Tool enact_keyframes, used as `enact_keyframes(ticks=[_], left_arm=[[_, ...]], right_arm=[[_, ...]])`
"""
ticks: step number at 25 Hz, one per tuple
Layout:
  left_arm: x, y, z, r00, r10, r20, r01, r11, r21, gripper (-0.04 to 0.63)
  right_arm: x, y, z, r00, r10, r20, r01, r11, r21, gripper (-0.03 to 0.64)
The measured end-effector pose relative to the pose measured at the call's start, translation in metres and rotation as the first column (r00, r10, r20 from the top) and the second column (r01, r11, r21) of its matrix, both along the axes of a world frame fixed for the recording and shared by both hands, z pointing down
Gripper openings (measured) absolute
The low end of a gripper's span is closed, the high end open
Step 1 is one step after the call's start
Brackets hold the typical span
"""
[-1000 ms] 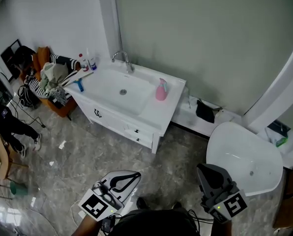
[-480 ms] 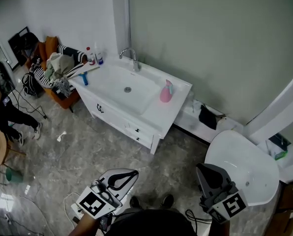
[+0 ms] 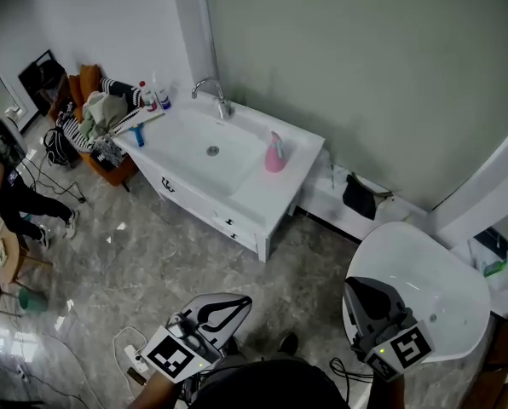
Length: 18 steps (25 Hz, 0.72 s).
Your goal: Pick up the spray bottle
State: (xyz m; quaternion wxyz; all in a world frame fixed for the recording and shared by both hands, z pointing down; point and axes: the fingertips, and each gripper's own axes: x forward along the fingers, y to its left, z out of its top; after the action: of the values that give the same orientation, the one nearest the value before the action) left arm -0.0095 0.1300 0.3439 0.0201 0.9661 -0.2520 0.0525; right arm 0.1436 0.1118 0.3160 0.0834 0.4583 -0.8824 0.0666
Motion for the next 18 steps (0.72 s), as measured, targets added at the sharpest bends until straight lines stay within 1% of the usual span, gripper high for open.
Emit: enact_keyframes(ticks=[2, 7, 10, 14, 18], left_arm=[[0.012, -0.001, -0.001, 1.0, -0.004, 0.005, 0.004, 1.0, 0.003, 0.004], [0.029, 0.0, -0.003, 1.0, -0.028, 0.003, 0.028, 1.0, 0.004, 0.005], [0.031, 0.001, -0.002, 0.999, -0.053, 0.014, 0.053, 0.999, -0.01, 0.005], [0.031, 0.003, 0.0, 0.997, -0.074, 0.027, 0.074, 0.997, -0.002, 0.005], [0.029, 0.012, 0.009, 0.997, -0.07, 0.023, 0.07, 0.997, -0.022, 0.005]], right_arm=[[0.004, -0.002, -0.003, 0.999, -0.024, 0.021, 0.024, 1.0, 0.002, 0.009], [0.021, -0.009, -0.004, 0.999, -0.04, 0.004, 0.04, 0.999, 0.015, 0.009], [0.023, -0.01, -0.004, 0.997, -0.07, 0.025, 0.07, 0.997, 0.01, 0.009], [0.023, -0.011, 0.005, 0.996, -0.091, 0.008, 0.091, 0.996, -0.003, 0.009], [0.018, -0.013, 0.012, 0.996, -0.093, -0.001, 0.093, 0.996, -0.011, 0.009]])
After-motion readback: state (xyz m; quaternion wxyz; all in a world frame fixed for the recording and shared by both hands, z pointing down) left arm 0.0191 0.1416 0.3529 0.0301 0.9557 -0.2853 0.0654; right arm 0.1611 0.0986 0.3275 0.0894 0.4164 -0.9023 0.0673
